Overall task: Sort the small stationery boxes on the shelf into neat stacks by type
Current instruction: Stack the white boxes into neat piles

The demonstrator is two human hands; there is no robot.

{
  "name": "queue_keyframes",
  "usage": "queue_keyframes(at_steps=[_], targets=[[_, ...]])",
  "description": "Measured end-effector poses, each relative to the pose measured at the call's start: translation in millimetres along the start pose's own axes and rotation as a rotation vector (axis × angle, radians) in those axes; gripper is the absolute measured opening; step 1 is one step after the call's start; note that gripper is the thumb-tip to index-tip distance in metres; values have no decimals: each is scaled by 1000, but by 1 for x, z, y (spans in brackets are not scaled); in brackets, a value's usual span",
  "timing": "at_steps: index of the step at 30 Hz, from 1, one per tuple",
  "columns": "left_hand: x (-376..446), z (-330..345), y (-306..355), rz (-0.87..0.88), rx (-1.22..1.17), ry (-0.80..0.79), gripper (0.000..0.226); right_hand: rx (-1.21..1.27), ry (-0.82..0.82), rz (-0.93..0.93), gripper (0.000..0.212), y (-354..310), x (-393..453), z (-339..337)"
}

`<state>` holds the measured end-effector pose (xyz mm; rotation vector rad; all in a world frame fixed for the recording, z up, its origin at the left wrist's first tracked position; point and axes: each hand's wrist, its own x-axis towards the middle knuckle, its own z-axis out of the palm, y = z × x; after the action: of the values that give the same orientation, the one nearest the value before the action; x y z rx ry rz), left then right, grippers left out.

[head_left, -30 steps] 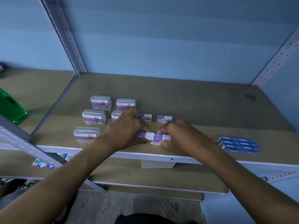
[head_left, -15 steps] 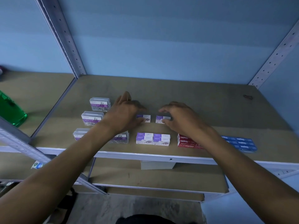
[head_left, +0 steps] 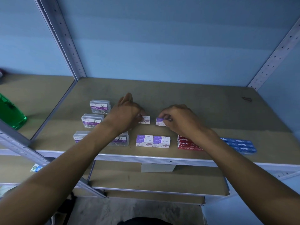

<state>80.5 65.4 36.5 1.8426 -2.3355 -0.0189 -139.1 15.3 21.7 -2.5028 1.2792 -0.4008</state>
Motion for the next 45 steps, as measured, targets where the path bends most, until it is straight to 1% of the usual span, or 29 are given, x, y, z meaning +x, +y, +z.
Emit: queue_keyframes(at_steps=[4,8,14,19,21,23,24,25,27,31,35,37,38,40,41,43,45], targets=[[-9,-5,3,46,-3,33,22,44,3,-37,20,-7,-13,-5],[-17,-1,9,117,26,63,20,33,-53,-42,24,-12,-22,-4],[-23,14,10,177,84,-2,21,11,-100,-33,28,-14,-31,3],[-27,18,6,196,21,-43,20,2,-136,-23,34,-14,-29,8],[-28,19,6,184,17,-66,26,2,-141,-18,30,-14,-29,8],[-28,19,6,171,-6,-83,33,24,-178,7,19,-13,-30,7],[-29,18,6,178,-13,-87,37,30,-211,18,23,-14,-31,6],[-29,18,6,191,-16,-91,40,29,-242,20,31,-14,-32,6],[-30,18,7,208,-24,-94,40,-1,-271,16,41,-15,-33,7],[-30,19,9,194,-56,-35,36,-30,-262,11,38,-18,-32,8],[-29,21,9,215,-69,-26,35,-36,-266,13,36,-19,-32,9],[-29,21,8,213,-68,-23,36,-39,-270,16,39,-19,-31,7],[-30,22,7,208,-56,-28,38,-31,-267,21,44,-20,-30,6],[-33,17,1,177,-38,-20,44,-12,-240,26,53,-22,-25,2],[-34,11,-4,156,-61,6,44,-3,-216,21,54,-23,-22,1],[-39,-2,-19,132,-117,69,41,11,-172,6,50,-28,-15,-1],[-45,-14,-40,109,-119,98,35,21,-143,-11,46,-36,-5,-1]])
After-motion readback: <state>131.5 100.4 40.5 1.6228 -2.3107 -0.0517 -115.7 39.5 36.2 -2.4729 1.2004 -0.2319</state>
